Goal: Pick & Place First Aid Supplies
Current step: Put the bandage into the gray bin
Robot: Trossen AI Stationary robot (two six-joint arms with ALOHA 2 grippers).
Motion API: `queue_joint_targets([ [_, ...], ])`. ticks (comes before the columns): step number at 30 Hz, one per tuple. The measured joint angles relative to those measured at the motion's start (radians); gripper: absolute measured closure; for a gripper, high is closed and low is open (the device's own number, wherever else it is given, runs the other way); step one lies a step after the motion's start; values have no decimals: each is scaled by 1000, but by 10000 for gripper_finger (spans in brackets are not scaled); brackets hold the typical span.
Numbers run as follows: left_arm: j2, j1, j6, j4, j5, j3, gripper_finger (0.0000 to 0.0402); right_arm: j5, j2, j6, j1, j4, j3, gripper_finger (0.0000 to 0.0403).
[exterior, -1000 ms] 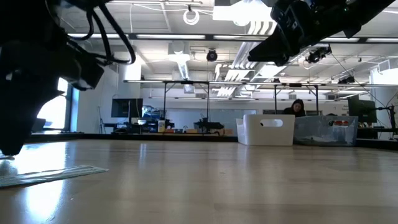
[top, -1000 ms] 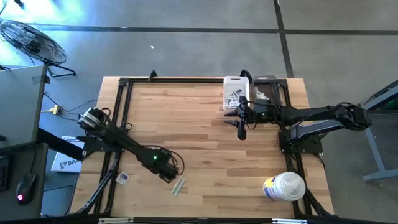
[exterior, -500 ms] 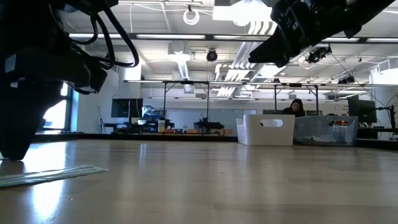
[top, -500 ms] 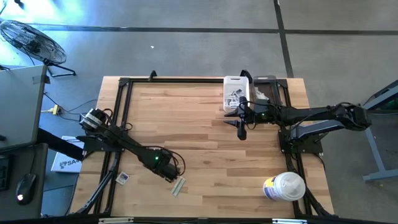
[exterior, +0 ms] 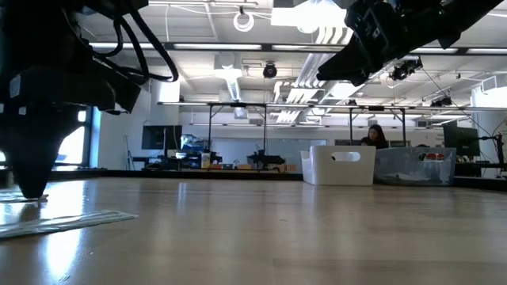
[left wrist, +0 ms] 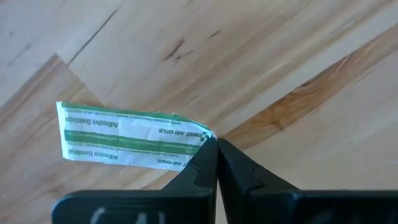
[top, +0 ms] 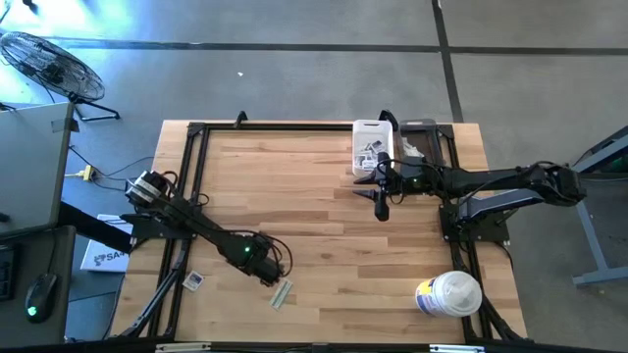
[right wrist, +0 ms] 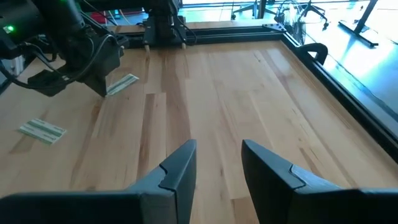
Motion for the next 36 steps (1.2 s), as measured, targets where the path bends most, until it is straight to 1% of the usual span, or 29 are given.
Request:
queue_joint_targets([
  [2, -1, 0, 23, -4, -30, 17, 400, -26, 0, 0, 0, 3, 0, 281],
  [4, -4, 0, 70, 6, -78, 48, 400, -97, 0, -7, 5, 18, 0, 281],
  [6, -5, 0, 151, 34, -123, 90, 400, -179, 0, -32, 26, 47, 0, 281],
  [7, -5, 1, 203, 46, -150, 114, 401, -203, 0, -46, 41, 64, 0, 281],
  [8, -5, 5, 253, 54, -179, 140, 401, -211, 0, -60, 57, 78, 0, 281],
  [10, -6, 9, 335, 73, -204, 193, 401, -189, 1, -88, 90, 99, 0, 281],
  [12, -6, 22, 357, 37, -203, 234, 401, -146, 1, -106, 116, 102, 0, 281],
  [15, -6, 23, 323, -15, -189, 254, 401, -97, 2, -112, 138, 97, 0, 281],
  [17, -6, 19, 271, -48, -142, 252, 401, -78, 2, -113, 143, 96, 0, 281],
  [20, -7, 15, 144, -68, -62, 211, 401, -75, 2, -113, 143, 93, 0, 281],
  [21, -6, 7, 115, -71, -50, 193, 400, -74, 2, -113, 142, 91, 0, 281],
  [23, -6, -7, 75, -66, -60, 160, 396, -69, 2, -116, 142, 91, 0, 281],
  [27, -6, -30, -35, -67, -78, 107, 364, -45, 2, -115, 142, 89, 0, 281],
  [32, -6, -17, -97, -75, -47, 57, 316, -41, 2, -113, 142, 75, 0, 281],
  [36, -6, 5, -112, -67, -45, 15, 307, -41, 2, -109, 142, 67, 0, 281],
])
